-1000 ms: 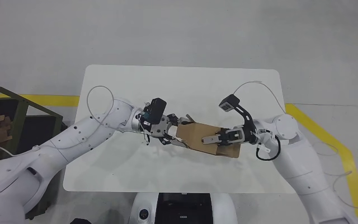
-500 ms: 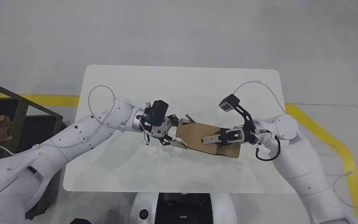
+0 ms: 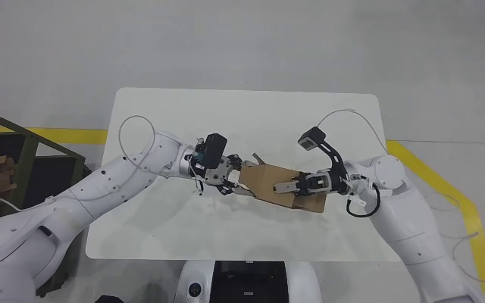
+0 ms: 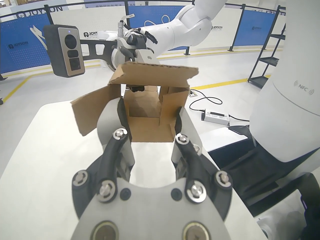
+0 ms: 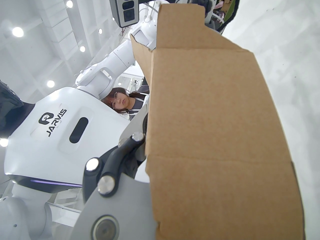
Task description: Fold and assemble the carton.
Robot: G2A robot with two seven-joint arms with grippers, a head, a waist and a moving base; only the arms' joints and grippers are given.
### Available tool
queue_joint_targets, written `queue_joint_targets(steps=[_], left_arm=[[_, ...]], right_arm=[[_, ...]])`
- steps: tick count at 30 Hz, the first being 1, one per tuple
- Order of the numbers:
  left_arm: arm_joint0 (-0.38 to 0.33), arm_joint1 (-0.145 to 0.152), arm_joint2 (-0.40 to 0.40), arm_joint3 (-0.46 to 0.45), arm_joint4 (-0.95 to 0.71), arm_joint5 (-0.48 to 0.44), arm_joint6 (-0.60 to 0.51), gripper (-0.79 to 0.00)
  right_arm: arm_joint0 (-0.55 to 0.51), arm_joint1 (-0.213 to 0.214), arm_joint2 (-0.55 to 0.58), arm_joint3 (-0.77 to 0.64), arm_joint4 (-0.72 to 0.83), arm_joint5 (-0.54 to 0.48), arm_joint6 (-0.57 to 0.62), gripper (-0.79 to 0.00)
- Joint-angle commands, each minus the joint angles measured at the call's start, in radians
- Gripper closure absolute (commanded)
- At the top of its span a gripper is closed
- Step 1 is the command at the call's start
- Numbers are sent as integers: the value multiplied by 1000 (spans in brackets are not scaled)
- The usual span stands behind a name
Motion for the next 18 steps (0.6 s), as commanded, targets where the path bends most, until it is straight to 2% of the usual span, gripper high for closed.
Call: queue_joint_targets(steps=[1, 9, 18], left_arm=[[3, 1, -2, -1, -2, 0, 0, -372], [3, 1, -1, -6, 12, 0, 0, -317], [3, -5, -11, -8, 36, 0, 0, -311]], right_arm=[[-1, 0, 1, -1, 2, -1, 3, 0], [-2, 2, 0, -5, 1, 0, 4, 0], [-3, 3, 0, -7, -2, 1, -1, 0]])
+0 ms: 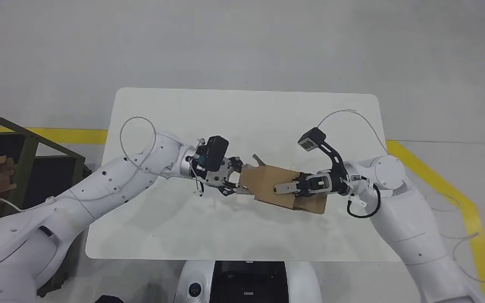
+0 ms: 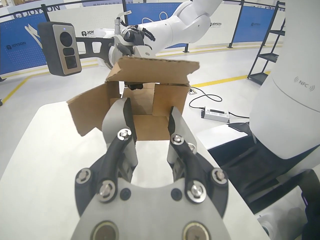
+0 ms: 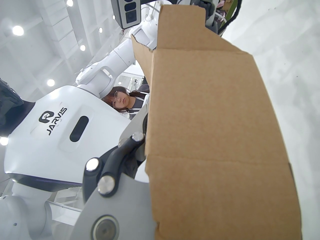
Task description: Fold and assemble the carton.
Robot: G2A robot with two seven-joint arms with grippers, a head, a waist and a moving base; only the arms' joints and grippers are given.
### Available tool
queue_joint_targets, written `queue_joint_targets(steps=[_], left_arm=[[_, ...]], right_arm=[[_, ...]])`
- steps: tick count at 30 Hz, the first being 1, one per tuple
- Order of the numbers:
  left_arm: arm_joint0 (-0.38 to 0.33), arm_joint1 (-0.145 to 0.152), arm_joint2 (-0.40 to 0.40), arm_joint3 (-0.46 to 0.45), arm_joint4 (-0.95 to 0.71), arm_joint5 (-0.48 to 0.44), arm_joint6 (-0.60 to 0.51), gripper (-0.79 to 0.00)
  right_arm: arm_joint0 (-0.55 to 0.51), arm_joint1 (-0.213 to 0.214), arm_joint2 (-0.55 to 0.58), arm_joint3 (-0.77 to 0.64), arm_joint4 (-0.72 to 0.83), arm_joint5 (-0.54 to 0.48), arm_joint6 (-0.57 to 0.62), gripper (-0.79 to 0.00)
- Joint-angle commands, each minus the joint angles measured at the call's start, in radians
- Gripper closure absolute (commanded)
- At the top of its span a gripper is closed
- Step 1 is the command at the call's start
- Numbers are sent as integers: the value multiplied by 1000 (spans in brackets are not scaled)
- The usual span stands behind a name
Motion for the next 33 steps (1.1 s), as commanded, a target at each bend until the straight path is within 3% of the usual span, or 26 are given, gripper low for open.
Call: queue_joint_targets(steps=[1, 23, 33], left_arm=[[2, 0, -8, -1, 3, 0, 0, -305], [37, -8, -56, -43, 59, 0, -21, -274], [59, 0, -101, -3, 30, 0, 0, -292]], right_arm=[[0, 0, 0, -1, -2, 1, -1, 0], [8, 1, -6, -3, -5, 7, -13, 0], [4, 4, 7, 12, 7, 0, -13, 0]])
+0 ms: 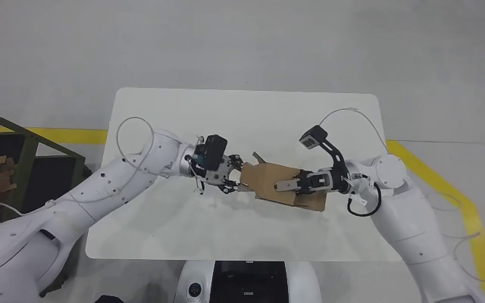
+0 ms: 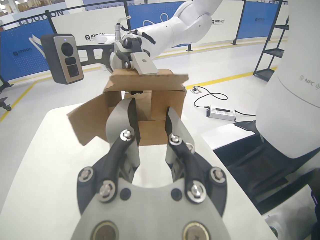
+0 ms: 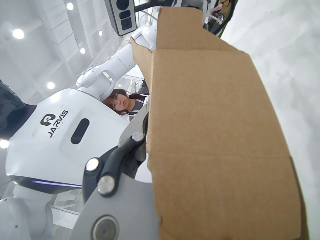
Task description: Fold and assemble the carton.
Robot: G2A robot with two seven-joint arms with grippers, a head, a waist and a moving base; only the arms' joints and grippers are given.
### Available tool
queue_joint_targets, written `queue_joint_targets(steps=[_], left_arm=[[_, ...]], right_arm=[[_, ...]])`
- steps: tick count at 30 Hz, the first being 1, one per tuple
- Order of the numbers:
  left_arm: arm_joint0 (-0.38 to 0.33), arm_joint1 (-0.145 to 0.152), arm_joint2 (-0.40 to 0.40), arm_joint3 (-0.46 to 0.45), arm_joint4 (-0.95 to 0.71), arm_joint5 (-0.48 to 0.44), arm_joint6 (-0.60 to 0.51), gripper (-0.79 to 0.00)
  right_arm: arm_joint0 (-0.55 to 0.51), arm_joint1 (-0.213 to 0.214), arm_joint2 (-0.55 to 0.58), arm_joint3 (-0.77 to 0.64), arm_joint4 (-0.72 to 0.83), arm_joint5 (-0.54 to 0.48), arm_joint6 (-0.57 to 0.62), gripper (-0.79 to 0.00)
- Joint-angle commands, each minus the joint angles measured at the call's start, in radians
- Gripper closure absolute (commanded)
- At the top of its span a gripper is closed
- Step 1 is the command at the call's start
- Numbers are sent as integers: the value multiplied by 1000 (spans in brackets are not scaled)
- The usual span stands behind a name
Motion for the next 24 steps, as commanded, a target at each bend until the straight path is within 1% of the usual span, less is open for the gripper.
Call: queue_joint_targets(steps=[1, 8, 11, 12, 15, 16, 24], left_arm=[[12, 6, -18, 9, -11, 0, 0, -296], [50, 24, -80, 25, -33, 4, 4, -320], [66, 29, -106, 32, -47, 7, 7, -348], [72, 30, -115, 35, -54, 9, 8, -416], [85, 30, -138, 44, -76, 19, 0, -745], [90, 30, -146, 49, -90, 27, -4, -785], [115, 19, -192, 89, -212, 37, -59, -785]], right_arm=[[-2, 1, 5, 4, 0, -2, -2, 0], [-7, 3, 11, 12, -7, -1, -14, 0], [-8, 4, 10, 12, -13, 0, -16, 0], [-9, 4, 9, 13, -15, 1, -16, 0], [-10, 4, 5, 10, -21, 3, -13, 0], [-9, 4, 3, 8, -24, 4, -10, 0], [-2, 2, -25, -9, -48, 14, 7, 0]])
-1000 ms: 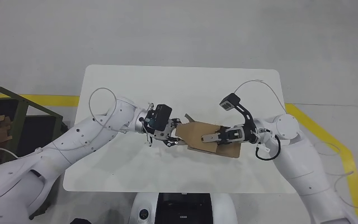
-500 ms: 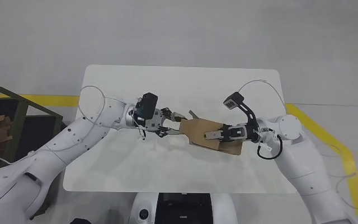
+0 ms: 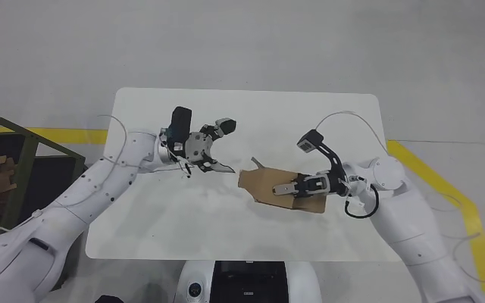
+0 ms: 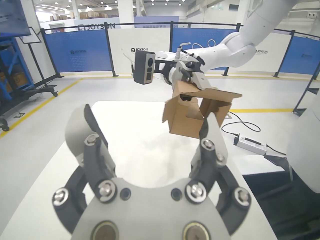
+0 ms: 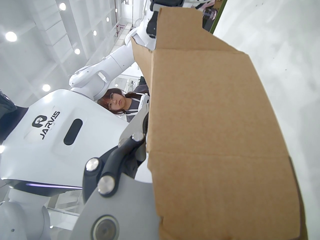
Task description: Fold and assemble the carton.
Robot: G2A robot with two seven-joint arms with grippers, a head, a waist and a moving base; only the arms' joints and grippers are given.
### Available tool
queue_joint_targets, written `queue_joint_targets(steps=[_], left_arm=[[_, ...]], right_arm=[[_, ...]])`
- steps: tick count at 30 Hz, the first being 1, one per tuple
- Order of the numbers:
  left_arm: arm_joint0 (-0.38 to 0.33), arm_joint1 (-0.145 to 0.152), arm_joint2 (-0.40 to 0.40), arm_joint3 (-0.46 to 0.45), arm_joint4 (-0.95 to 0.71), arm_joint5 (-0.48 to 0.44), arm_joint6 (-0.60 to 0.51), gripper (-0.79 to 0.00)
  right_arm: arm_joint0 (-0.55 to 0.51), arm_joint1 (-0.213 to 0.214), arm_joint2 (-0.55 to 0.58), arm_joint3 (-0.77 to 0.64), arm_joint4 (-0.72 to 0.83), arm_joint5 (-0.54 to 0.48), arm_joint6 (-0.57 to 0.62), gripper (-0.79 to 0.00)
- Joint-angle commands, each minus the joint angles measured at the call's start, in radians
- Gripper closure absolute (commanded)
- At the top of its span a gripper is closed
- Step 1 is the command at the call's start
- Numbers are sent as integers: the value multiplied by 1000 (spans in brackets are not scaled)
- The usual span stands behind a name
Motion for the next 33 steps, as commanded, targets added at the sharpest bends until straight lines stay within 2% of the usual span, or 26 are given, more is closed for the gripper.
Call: queue_joint_targets(steps=[1, 10, 20, 25, 33], left_arm=[[2, -5, -7, 11, -25, 1, -29, -785], [-2, -37, -17, 43, -146, 11, -184, -785], [-13, -71, 1, 44, -210, -39, -331, -785], [-6, -74, -4, 28, -219, -39, -338, -785], [11, -61, -1, -19, -203, -39, -342, -785]], right_arm=[[3, -1, -11, -8, -6, 2, 7, 0], [25, -9, -66, -37, -31, 14, 21, 0], [48, -15, -84, -24, -24, 11, 11, 0], [48, -13, -72, -7, -11, 6, 5, 0], [42, -10, -52, -1, 4, -1, -1, 0]])
